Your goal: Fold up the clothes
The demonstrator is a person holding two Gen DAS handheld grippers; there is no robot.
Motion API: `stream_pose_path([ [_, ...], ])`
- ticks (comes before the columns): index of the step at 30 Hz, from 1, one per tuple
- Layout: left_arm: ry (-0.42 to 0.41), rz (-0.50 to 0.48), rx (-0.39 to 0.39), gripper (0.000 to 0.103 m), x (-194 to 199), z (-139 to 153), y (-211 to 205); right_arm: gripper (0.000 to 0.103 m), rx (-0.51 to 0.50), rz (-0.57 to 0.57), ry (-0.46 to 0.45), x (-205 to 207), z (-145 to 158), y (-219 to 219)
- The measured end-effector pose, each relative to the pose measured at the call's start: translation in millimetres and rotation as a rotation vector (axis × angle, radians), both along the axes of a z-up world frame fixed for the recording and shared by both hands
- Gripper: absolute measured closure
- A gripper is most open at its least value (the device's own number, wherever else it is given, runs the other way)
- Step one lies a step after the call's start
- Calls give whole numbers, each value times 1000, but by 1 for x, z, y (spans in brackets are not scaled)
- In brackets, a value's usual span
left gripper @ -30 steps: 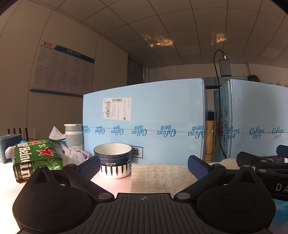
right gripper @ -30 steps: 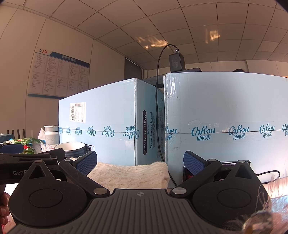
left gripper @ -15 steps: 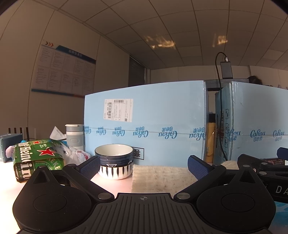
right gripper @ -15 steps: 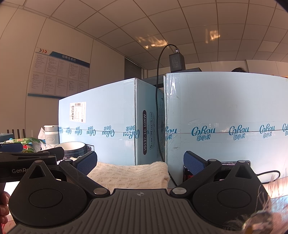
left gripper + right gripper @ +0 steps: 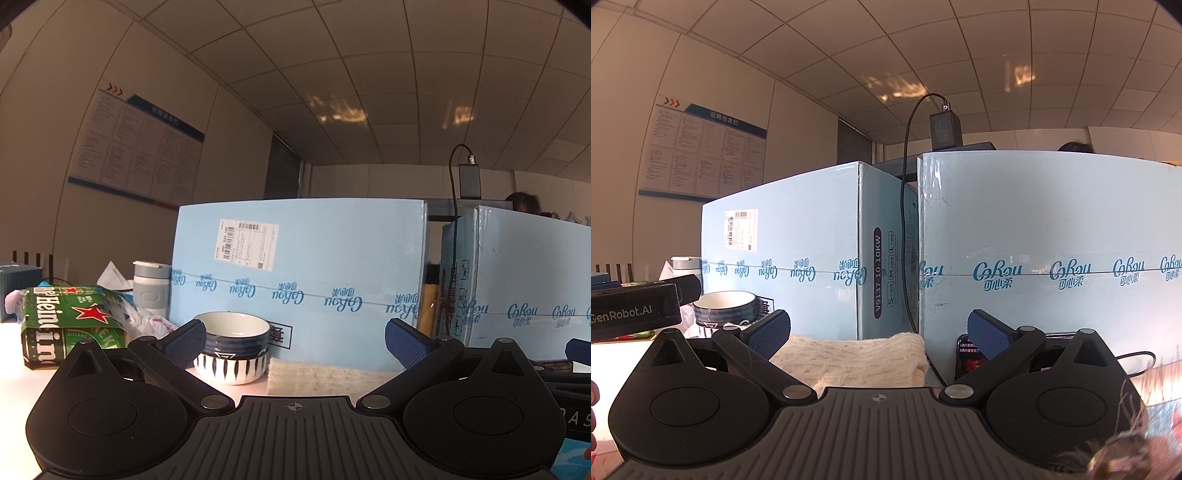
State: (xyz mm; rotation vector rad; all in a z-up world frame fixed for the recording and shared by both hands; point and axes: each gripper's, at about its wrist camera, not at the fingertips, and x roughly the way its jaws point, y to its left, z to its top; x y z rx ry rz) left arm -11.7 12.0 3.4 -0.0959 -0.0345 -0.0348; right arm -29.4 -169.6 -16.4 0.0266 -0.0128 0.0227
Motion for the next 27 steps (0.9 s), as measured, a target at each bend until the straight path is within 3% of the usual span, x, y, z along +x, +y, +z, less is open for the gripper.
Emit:
stream_pose_path([
  [13,-55,-94,-75,0,-8,4,10,0,19,-131,-61,-27,3,-4],
  [16,-70,-158,-128,0,-10,4,17,0,43,-152,-53,-37,7,-6],
  [21,-146,-379,-285,0,-14,2,37,0,99,-175,-75,-67,23,-14],
  [24,-187,-434,-310,0,-15,-2,37,0,110,-209,-96,-91,30,-19],
  [27,-239,-428,-278,0,-22,-3,29,0,99,-246,-113,-119,35,-25],
])
